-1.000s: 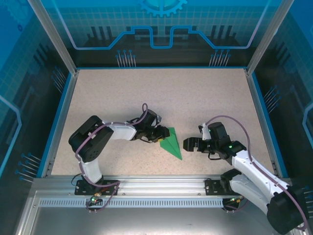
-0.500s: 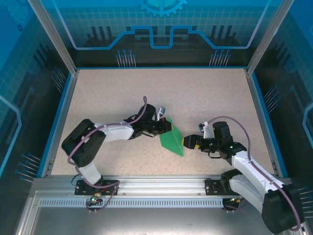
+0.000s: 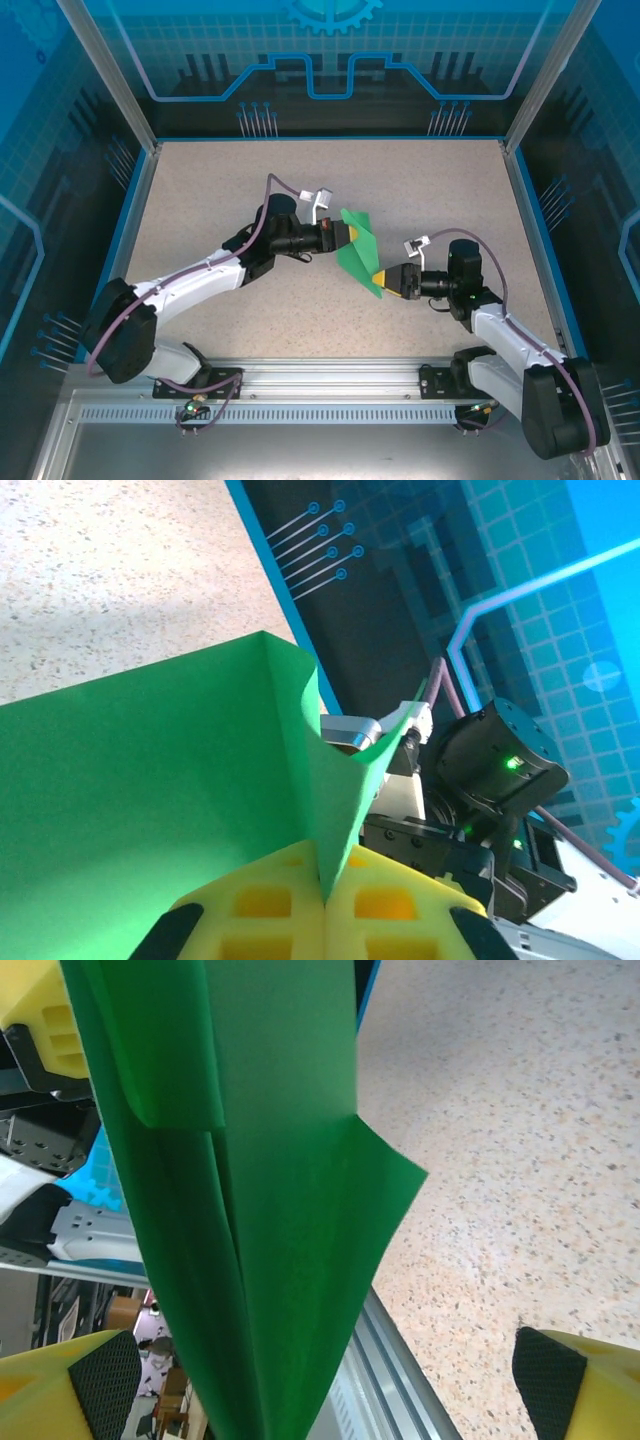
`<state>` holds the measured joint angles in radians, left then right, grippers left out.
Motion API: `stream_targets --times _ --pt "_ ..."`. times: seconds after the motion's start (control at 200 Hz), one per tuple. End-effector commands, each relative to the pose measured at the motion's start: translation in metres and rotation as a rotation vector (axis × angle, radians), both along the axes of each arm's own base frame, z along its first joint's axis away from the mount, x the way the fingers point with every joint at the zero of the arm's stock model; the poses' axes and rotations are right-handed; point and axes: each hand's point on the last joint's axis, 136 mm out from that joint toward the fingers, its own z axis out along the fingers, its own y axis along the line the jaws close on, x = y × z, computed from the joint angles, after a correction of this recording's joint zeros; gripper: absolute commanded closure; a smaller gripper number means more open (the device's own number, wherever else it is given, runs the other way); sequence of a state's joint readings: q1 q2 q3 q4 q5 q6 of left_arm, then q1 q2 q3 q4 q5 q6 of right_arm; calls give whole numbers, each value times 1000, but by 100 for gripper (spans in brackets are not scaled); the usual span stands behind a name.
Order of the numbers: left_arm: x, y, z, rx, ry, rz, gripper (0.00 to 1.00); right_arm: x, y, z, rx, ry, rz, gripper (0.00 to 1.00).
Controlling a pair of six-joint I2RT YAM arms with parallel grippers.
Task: Fold a paper plane with a square sheet of paper (fold left side to right side)
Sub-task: Turn over the paper at the center of the table.
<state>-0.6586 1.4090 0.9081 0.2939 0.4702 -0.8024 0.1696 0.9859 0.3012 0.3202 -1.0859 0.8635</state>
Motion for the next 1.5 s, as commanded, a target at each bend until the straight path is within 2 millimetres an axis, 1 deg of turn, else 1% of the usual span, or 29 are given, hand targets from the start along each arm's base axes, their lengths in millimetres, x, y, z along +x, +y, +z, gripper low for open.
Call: stream_targets --times 0.0,0.115,0.185,0.29,0.455,0.63,0.695,0.765,0.825,0.88,0.91,0.99,1.025,1.055,1.065,1.135,1.18,1.21,1.3,1.356,1.361,1.366,1.371,1.386,1.416,1.446,1.456,1.471,1.496 --pt "-11 -4 25 -52 -56 -60 95 1 6 25 49 -56 33 1" --pt "-14 -8 31 -87 -50 -85 95 2 15 33 62 -65 30 1" --pt "-14 -10 31 -98 -44 -92 95 3 20 39 62 -79 32 4" --pt "-15 -12 30 -105 -39 -99 95 3 27 50 66 -95 38 17" --pt "-17 -11 28 -105 -35 -100 94 2 27 58 58 -113 35 40" --pt "-17 -10 24 -92 -30 -94 94 -3 25 60 34 -123 29 67" --pt "-17 -8 22 -82 -30 -91 93 -4 24 58 11 -129 20 75" --pt "-18 -7 20 -69 -30 -88 89 -5 21 51 -30 -119 5 81" --pt "-19 -5 18 -53 -34 -83 80 -6 19 48 -63 -126 0 84" --pt "-20 -2 18 -38 -45 -80 75 -5 16 43 -108 -138 -12 88" --pt "-20 0 17 -23 -50 -74 71 -6 14 38 -143 -133 -17 89" --pt "-21 9 13 41 -66 -45 50 -7 7 29 -245 -142 -32 91" --pt "-20 15 9 83 -69 -18 41 -8 3 24 -296 -145 -41 91" --pt "-19 21 6 117 -73 6 37 -6 -1 20 -346 -157 -52 91" --pt "-19 23 6 125 -74 14 36 -8 -4 16 -370 -144 -54 91" --pt "-20 38 4 190 -101 65 31 -6 -15 7 -498 -161 -81 92" --pt "-20 49 3 235 -111 104 28 -5 -26 -3 -612 -164 -98 92" --pt "-20 57 2 262 -117 134 27 -3 -31 -7 -687 -182 -109 92" --pt "-19 83 2 339 -140 234 25 0 -48 -21 -952 -232 -117 93" --pt "-21 97 6 364 -159 282 25 4 -56 -25 -1122 -275 -120 93" --pt "-21 98 5 368 -159 286 25 6 -55 -24 -1132 -284 -126 93" --pt "-21 99 6 368 -163 291 25 5 -57 -26 -1152 -282 -122 93" --pt "-21 100 6 370 -165 296 24 6 -55 -24 -1156 -291 -121 93" --pt "-22 103 9 371 -170 307 24 7 -60 -27 -1213 -293 -124 93" --pt "-23 109 11 375 -181 328 24 11 -61 -26 -1286 -309 -138 92" --pt "-24 114 13 380 -188 343 23 11 -63 -32 -1355 -314 -126 92" --pt "-24 115 14 381 -192 348 23 15 -60 -27 -1368 -327 -131 92" --pt "-25 117 15 382 -196 355 23 17 -59 -26 -1396 -337 -135 92" --pt "-26 120 16 383 -201 363 23 19 -58 -27 -1450 -346 -127 92"
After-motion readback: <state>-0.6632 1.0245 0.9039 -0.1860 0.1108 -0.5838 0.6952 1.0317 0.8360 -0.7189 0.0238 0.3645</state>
